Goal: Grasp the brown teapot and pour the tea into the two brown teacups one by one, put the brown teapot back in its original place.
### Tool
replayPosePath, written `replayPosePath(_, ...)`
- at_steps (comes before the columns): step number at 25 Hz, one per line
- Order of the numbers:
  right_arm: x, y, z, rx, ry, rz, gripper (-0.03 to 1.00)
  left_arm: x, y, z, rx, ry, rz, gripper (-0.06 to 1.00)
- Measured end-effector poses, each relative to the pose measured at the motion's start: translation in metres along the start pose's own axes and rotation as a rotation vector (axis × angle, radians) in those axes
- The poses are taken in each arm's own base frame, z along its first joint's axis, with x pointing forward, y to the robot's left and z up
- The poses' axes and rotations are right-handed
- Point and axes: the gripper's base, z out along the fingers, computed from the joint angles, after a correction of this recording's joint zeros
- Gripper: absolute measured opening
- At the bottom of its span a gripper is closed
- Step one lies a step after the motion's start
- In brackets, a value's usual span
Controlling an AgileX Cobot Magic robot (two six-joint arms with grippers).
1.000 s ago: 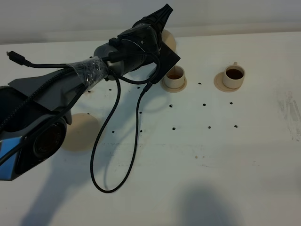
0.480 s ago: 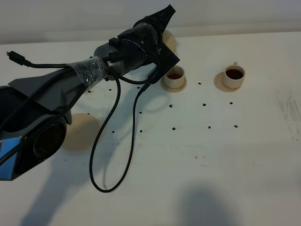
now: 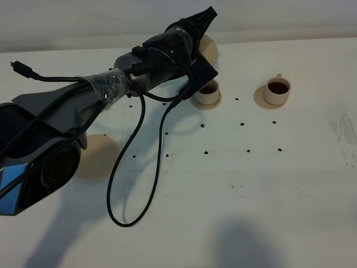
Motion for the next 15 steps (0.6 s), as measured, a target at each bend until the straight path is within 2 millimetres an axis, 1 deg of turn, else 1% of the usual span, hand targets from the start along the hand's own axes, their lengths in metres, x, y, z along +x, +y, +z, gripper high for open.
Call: replayPosePath(15,0.0,0.0,0.0,0.0,0.0,0.0,0.43,0.0009,0.0003,0.0,-0.004,0.01,0.03,0.08)
